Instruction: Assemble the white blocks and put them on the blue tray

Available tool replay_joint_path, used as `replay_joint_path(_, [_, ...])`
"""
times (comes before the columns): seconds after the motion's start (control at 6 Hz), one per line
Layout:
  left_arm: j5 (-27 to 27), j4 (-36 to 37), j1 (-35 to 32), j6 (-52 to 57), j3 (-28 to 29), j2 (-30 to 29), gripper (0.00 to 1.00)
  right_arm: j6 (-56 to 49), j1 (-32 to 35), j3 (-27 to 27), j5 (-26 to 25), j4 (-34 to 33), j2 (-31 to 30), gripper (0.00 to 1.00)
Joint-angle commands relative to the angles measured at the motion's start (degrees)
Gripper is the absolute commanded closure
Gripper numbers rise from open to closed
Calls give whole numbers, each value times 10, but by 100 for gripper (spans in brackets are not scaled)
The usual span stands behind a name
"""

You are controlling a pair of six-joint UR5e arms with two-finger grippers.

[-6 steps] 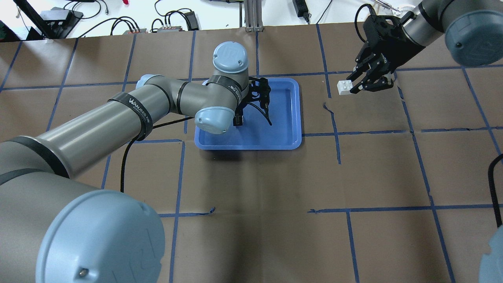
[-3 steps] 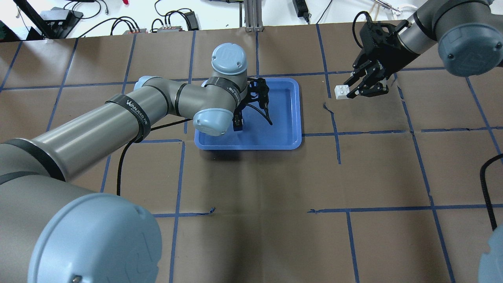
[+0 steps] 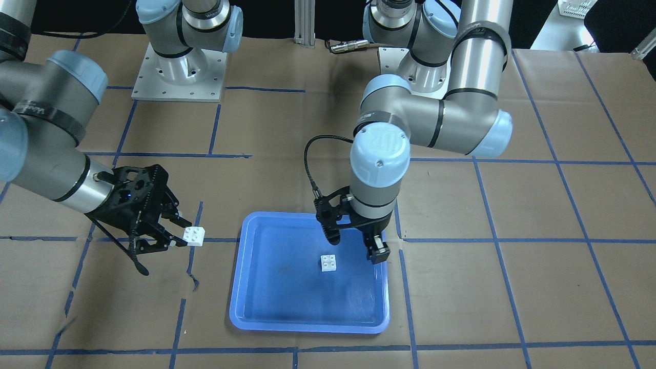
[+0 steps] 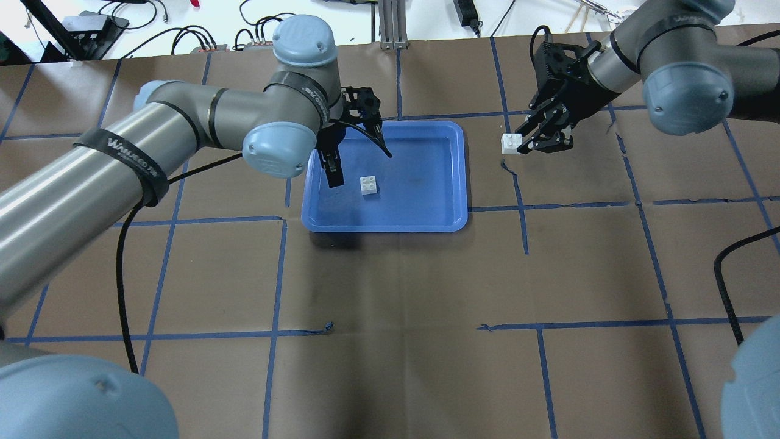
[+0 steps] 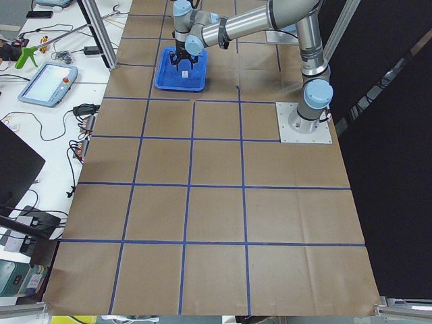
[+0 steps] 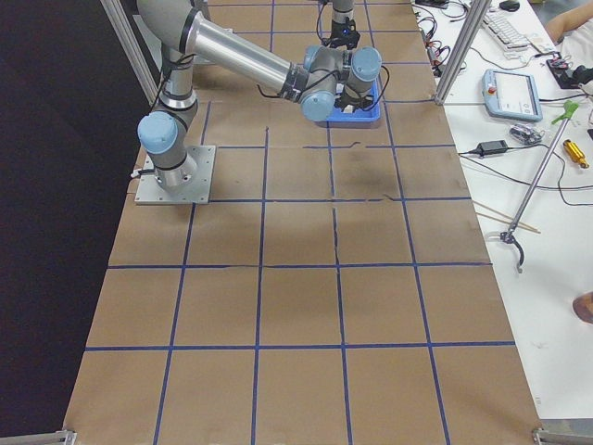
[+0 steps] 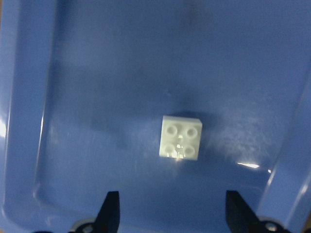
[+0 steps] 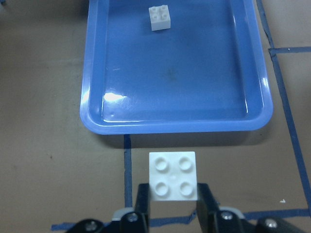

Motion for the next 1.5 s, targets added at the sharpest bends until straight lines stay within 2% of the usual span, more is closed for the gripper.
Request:
replay_joint_path(0.0, [0, -135, 40, -54, -7, 96, 20, 102, 65, 0, -1, -94, 35, 77])
replay_joint_path(0.33, [6, -204, 41, -281, 5, 152, 20, 195, 137, 0, -1, -185, 72, 77])
replay_joint_path(0.67, [-7, -236, 55, -517, 10, 214, 20, 243, 170, 0, -2, -248, 109, 77])
replay_joint_path(0.83, [-69, -236, 76, -561, 15, 229, 8, 247, 173, 0, -3, -270, 127, 77])
replay_joint_path(1.0, [-69, -247, 77, -612, 48, 229, 2, 247, 173, 1, -3, -287, 141, 77])
replay_joint_path(1.33, [-76, -250, 81, -624, 60, 197, 1, 246, 173, 1, -7, -289, 156, 77])
